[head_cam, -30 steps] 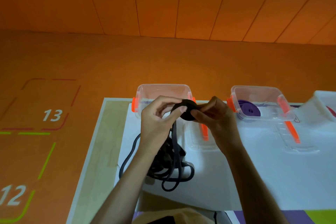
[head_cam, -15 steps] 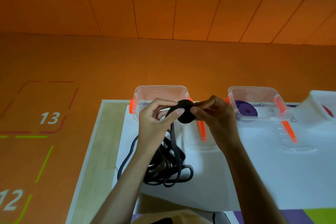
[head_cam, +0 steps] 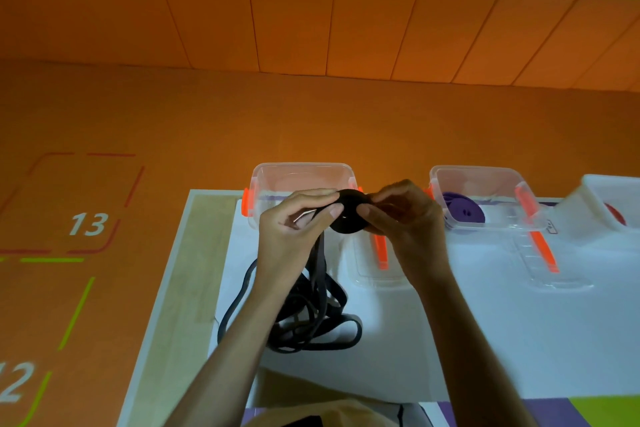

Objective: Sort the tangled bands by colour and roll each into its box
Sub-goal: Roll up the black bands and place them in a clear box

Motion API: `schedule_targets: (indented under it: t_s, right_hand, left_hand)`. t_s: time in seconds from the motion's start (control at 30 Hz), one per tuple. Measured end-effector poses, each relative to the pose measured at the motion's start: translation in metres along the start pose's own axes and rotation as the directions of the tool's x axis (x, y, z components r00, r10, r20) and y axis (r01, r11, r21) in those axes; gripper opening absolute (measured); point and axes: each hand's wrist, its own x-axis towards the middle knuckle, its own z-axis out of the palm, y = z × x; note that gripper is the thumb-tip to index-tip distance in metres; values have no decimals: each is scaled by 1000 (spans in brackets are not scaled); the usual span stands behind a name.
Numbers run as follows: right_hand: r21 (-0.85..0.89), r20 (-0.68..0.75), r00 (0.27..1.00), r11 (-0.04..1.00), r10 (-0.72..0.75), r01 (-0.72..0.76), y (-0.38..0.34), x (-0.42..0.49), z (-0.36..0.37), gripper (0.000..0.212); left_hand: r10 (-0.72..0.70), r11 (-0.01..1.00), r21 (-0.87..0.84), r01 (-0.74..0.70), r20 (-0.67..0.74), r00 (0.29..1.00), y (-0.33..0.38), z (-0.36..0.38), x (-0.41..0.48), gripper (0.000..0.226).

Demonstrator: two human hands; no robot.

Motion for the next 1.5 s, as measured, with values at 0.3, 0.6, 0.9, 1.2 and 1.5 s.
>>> schedule_targets:
  t_s: [0.3, 0.6, 0.9, 1.2, 1.5]
  right_hand:
    - [-141, 26, 999, 990, -19, 23, -1, 2, -5, 25]
    - [-173, 77, 997, 985, 1, 12, 3, 2, -3, 26]
    - [-114, 38, 999, 994, 0, 4, 4, -1, -3, 30]
    - [-160, -34, 999, 987, -27, 22, 3, 2, -2, 24]
    - [-107, 34, 998, 993, -44, 47, -4, 5, -5, 25]
  left_hand:
    - [-8, 1000, 11, 7, 30, 1000, 3, -2, 3, 27]
    - [4, 999, 51, -6, 41, 999, 2, -9, 7, 30]
    - [-16, 996, 85, 7, 110, 994, 1, -12, 8, 31]
    - [-43, 999, 36, 40, 78, 996, -5, -8, 1, 35]
    - [62, 997, 48, -65, 73, 995, 5, -8, 14, 27]
